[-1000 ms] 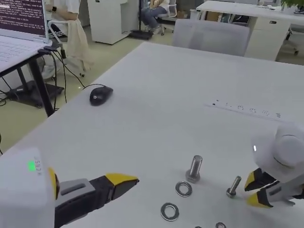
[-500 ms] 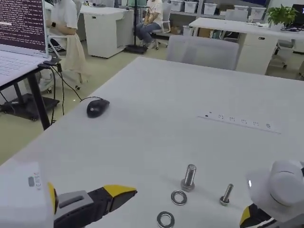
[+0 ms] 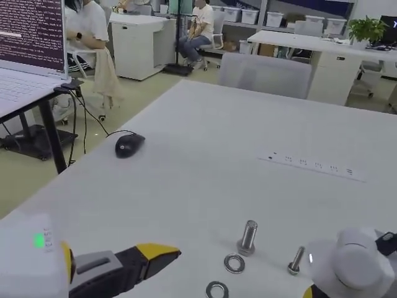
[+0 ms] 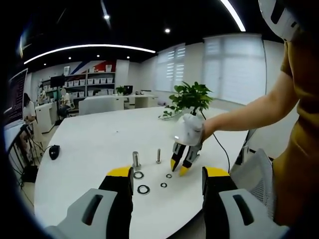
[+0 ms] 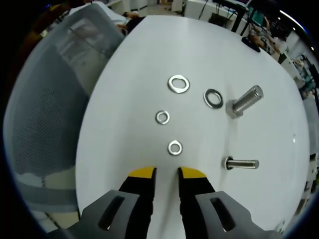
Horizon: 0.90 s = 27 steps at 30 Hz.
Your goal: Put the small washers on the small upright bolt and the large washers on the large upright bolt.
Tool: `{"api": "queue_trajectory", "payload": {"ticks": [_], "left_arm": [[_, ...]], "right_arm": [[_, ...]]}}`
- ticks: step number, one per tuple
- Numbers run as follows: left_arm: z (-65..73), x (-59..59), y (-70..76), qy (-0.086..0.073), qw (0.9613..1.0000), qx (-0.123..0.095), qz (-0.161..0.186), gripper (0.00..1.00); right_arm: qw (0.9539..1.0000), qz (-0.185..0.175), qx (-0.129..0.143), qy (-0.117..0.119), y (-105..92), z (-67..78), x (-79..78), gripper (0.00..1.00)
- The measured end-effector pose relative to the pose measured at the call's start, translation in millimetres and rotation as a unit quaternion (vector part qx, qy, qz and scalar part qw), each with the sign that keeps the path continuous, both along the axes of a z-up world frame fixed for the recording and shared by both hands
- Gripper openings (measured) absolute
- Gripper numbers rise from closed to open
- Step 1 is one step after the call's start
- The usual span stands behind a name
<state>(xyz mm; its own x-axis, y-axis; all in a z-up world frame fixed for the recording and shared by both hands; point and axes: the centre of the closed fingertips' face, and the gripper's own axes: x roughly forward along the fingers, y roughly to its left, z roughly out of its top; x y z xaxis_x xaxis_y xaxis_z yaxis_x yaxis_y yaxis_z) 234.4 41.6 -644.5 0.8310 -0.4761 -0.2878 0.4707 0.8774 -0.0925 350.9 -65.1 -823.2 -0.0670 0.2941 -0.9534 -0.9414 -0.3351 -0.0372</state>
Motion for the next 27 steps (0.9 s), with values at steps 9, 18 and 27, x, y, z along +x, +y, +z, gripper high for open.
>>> {"api": "queue_trajectory", "payload": {"ticks": [9, 18, 27], "left_arm": [[-1.0, 4.0, 6.4, 0.001, 1.0, 0.001, 0.005, 0.55], [-5.4, 5.2, 9.8, 0.003, 0.9999, -0.003, 0.012, 0.55], [-9.7, 5.1, 8.4, 0.009, 0.9999, -0.004, 0.013, 0.55]], "right_arm": [[0.9999, 0.01, -0.005, 0.005, 17.4, -0.8, 0.3, 0.19], [0.9996, 0.025, -0.012, 0.009, 23.3, -1.6, -2.1, 0.18], [0.9994, 0.033, -0.009, 0.002, 23.8, -2.1, -4.1, 0.15]]}}
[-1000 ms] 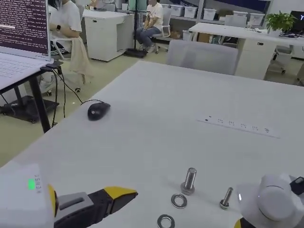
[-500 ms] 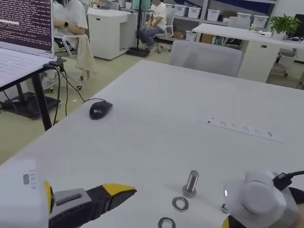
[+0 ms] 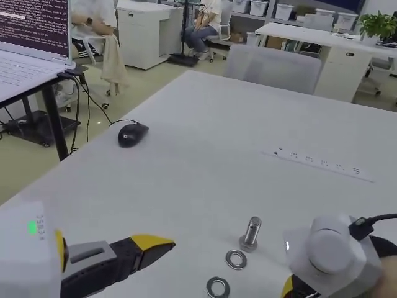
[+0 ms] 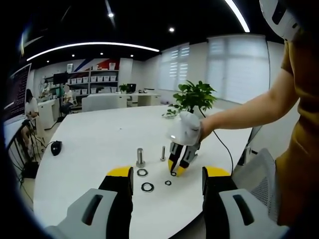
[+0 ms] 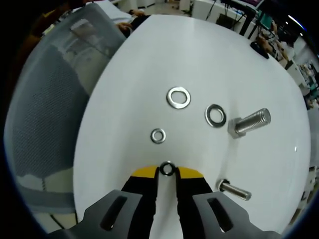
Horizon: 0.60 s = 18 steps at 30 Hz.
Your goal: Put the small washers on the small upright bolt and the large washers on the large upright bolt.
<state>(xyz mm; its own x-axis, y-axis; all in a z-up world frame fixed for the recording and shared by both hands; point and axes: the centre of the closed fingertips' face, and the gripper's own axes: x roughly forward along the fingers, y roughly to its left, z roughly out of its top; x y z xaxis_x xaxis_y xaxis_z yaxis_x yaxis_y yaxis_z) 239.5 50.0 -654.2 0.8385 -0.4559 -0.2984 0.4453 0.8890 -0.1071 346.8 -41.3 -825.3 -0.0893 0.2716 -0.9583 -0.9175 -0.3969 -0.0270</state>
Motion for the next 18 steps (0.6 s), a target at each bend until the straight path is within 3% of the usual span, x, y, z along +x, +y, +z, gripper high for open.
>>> {"api": "queue_trajectory", "payload": {"ticks": [14, 18], "left_arm": [[2.6, -2.0, 1.6, -0.004, 1.0, 0.002, 0.007, 0.55], [-0.9, -2.7, -0.2, 0.003, 1.0, 0.004, 0.005, 0.55]], "right_arm": [[1.0, -0.008, 0.001, 0.0, 0.6, -0.3, -0.2, 0.13], [1.0, -0.009, 0.002, -0.003, -0.4, 0.1, -0.6, 0.12]]}}
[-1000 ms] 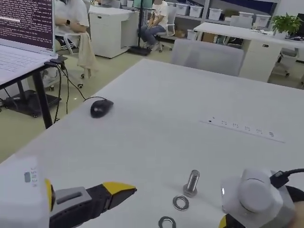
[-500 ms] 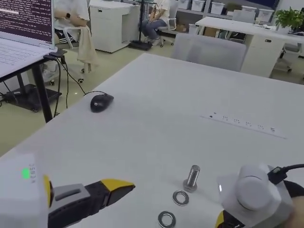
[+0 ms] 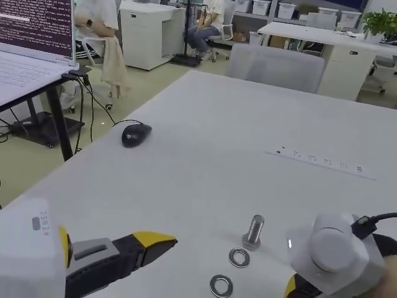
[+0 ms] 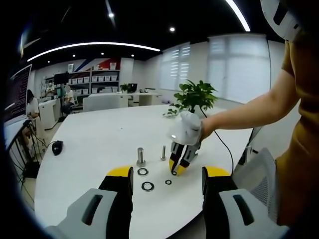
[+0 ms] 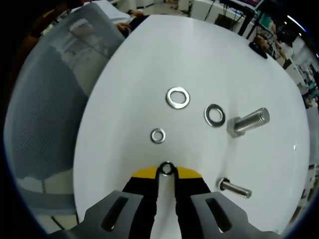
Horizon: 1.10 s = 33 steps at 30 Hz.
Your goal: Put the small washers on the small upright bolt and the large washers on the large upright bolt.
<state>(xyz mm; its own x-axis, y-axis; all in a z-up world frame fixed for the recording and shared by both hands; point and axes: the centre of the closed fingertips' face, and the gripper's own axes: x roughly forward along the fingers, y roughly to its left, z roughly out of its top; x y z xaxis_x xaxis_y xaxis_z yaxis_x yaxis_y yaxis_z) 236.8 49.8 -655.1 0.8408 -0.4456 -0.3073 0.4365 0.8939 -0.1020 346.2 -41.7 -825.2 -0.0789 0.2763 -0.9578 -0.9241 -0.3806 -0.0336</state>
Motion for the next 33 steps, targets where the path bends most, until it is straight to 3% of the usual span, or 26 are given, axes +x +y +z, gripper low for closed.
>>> {"api": "queue_trajectory", "payload": {"ticks": [7, 17, 25, 33], "left_arm": [[0.3, 2.6, -3.3, 0.0, 1.0, 0.0, -0.004, 0.55], [-1.1, 8.0, -8.5, 0.001, 0.9999, 0.003, -0.012, 0.55], [-5.7, 8.6, -9.4, 0.009, 0.9998, 0.002, -0.016, 0.55], [-7.6, 10.8, -6.9, 0.012, 0.9998, -0.001, -0.016, 0.55]], "right_arm": [[0.9999, -0.011, -0.002, -0.001, -17.2, 9.7, 7.3, 0.12], [0.9982, -0.047, 0.01, -0.036, -39.3, 44.2, 46.5, 0.12], [0.9965, -0.055, 0.024, -0.058, -32.7, 70.3, 66.7, 0.12], [0.9961, -0.045, 0.036, -0.068, -14.5, 82.5, 75.2, 0.12]]}}
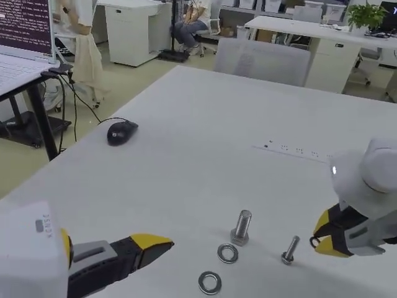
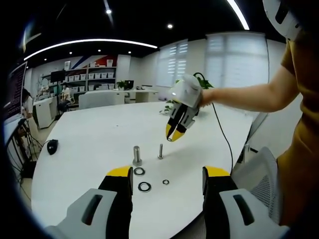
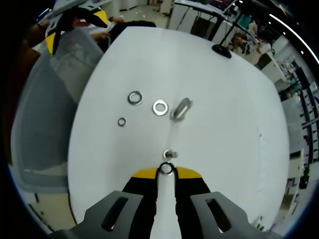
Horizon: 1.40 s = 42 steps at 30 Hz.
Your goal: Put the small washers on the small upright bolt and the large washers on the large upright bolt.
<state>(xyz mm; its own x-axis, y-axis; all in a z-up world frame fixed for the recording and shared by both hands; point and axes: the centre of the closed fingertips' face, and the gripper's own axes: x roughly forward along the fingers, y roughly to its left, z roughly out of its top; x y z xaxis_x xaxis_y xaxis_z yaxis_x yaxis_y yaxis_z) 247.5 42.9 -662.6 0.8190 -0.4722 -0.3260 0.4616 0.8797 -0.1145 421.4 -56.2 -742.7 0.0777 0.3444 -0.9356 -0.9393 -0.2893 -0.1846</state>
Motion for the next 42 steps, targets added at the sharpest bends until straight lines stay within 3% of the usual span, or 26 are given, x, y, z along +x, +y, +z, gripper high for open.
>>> {"api": "queue_trajectory", "payload": {"ticks": [11, 17, 27, 42], "left_arm": [[-3.1, 0.3, 5.6, 0.005, 0.9999, -0.007, 0.009, 0.55], [-7.0, 1.9, 6.9, 0.012, 0.9998, -0.008, 0.013, 0.55], [-6.9, 3.3, 6.7, 0.01, 0.9998, -0.01, 0.014, 0.55], [-11.3, 1.4, 11.0, 0.016, 0.9996, -0.014, 0.02, 0.55]], "right_arm": [[0.9997, 0.019, -0.016, 0.003, 17.2, -10.0, 9.2, 0.12], [0.9993, 0.026, -0.026, 0.01, 18.0, -15.9, 8.2, 0.12], [0.9989, 0.031, -0.032, 0.012, 16.9, -22.3, 8.2, 0.13], [0.998, 0.036, -0.045, 0.023, 16.8, -44.7, 7.2, 0.13]]}}
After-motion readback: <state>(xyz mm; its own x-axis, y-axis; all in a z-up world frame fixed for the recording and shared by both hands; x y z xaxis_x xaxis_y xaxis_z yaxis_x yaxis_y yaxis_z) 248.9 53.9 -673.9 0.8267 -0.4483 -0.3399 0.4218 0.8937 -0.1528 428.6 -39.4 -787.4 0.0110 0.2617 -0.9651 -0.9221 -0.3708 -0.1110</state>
